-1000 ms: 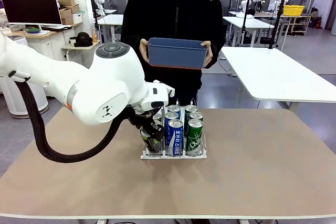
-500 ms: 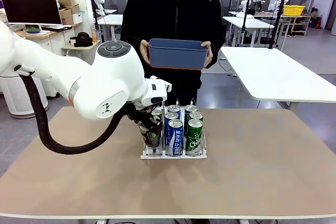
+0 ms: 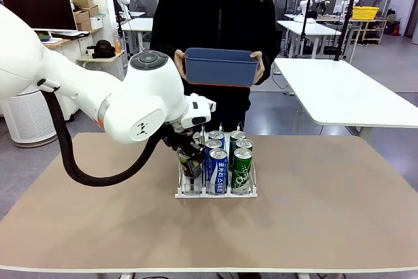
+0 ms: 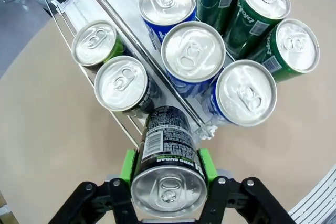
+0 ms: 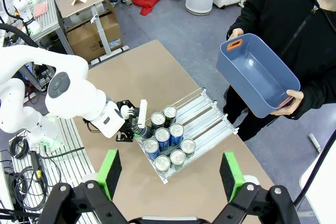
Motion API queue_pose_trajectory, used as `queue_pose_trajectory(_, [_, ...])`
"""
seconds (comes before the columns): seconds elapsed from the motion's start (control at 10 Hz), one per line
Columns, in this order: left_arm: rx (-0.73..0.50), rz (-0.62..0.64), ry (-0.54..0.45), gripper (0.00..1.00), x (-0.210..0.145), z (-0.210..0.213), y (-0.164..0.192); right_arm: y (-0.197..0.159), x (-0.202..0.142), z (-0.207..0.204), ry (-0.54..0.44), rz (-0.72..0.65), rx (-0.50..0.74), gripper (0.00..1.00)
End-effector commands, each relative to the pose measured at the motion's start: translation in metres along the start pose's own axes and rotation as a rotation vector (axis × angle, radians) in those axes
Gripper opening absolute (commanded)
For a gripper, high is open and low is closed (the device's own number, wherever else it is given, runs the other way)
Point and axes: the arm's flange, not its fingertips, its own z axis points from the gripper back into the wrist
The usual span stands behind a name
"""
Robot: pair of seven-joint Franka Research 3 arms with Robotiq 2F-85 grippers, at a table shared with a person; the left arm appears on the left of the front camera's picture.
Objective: Fill the beverage cans into the dispenser.
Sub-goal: Place the picked Pepsi coke in the line of the Automatic Can Dispenser with the same cans.
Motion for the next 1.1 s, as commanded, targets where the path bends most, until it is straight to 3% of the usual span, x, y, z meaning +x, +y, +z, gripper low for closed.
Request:
queue_pose_trajectory(0.0, [0.001, -0.018, -0.014, 0.58, 0.018, -0.010, 0.011, 0.000, -0.002, -0.001, 0.002, 0.000, 0.001, 1.00])
queue_pose_trajectory(0.2, [-0.016, -0.023, 0.061, 0.58, 0.019, -0.013, 0.014, 0.000, -0.002, -0.001, 0.002, 0.000, 0.001, 1.00])
queue_pose_trajectory(1.0, [-0.127, -0.014, 0.155, 0.58, 0.023, -0.032, 0.016, 0.000, -0.002, -0.001, 0.002, 0.000, 0.001, 1.00])
